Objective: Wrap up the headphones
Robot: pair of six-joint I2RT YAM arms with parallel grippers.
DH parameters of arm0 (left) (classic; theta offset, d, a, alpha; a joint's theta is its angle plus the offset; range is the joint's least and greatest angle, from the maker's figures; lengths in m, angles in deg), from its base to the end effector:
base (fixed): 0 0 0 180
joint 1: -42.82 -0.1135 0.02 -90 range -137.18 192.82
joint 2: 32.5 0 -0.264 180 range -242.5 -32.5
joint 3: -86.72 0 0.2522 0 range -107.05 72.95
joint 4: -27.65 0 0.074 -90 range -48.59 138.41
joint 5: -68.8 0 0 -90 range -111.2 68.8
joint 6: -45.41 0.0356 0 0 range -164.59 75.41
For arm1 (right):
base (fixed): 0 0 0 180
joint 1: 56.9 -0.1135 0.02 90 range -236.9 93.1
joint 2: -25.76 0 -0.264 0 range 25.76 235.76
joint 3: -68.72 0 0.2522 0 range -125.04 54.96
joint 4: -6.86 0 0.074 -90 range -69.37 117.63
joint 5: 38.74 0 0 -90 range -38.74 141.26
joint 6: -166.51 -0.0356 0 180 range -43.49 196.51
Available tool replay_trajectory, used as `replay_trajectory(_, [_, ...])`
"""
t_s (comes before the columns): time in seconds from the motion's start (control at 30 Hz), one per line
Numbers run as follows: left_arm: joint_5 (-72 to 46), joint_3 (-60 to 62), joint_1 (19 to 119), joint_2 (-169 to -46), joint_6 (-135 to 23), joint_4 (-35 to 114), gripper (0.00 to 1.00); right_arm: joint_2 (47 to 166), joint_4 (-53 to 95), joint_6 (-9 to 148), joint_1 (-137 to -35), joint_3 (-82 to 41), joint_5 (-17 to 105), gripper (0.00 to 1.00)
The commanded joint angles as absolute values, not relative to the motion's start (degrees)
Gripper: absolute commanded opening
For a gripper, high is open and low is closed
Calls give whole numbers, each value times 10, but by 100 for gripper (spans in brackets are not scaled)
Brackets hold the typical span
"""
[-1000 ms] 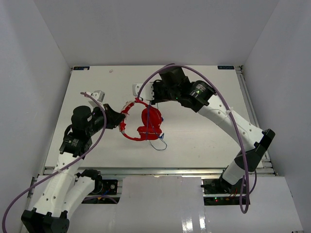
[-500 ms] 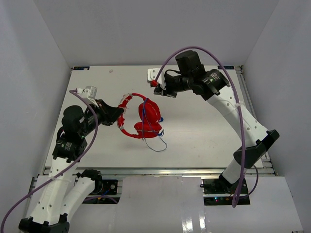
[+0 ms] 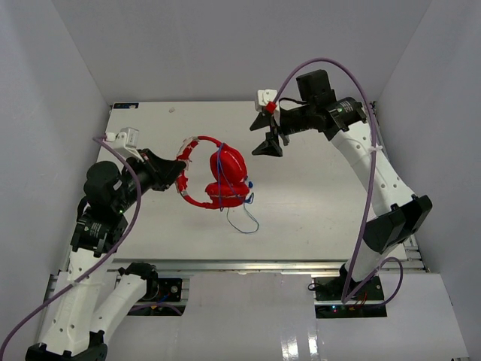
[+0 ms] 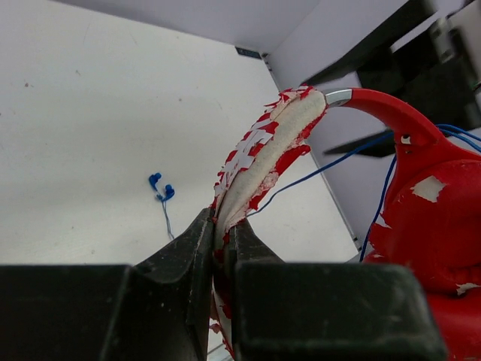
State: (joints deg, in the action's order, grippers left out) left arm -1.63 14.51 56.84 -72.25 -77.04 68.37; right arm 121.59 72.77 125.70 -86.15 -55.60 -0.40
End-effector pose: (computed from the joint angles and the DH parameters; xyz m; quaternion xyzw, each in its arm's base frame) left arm 0.1293 -0.0446 0.4022 -0.0096 0.7534 -0.3725 0.5418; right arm 0.2872 0.1928 0.4380 -0.6598 0.5032 0.3157 0.4603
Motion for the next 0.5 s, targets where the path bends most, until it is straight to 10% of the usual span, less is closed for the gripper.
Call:
replay_trajectory(0.0, [-30, 73, 570, -731, -840, 654, 0, 1198, 744, 1300, -864, -475, -123, 80])
replay_trajectory(0.47, [-52, 56, 570, -751, -919, 614, 0, 1121, 137, 837, -883, -134, -132, 98])
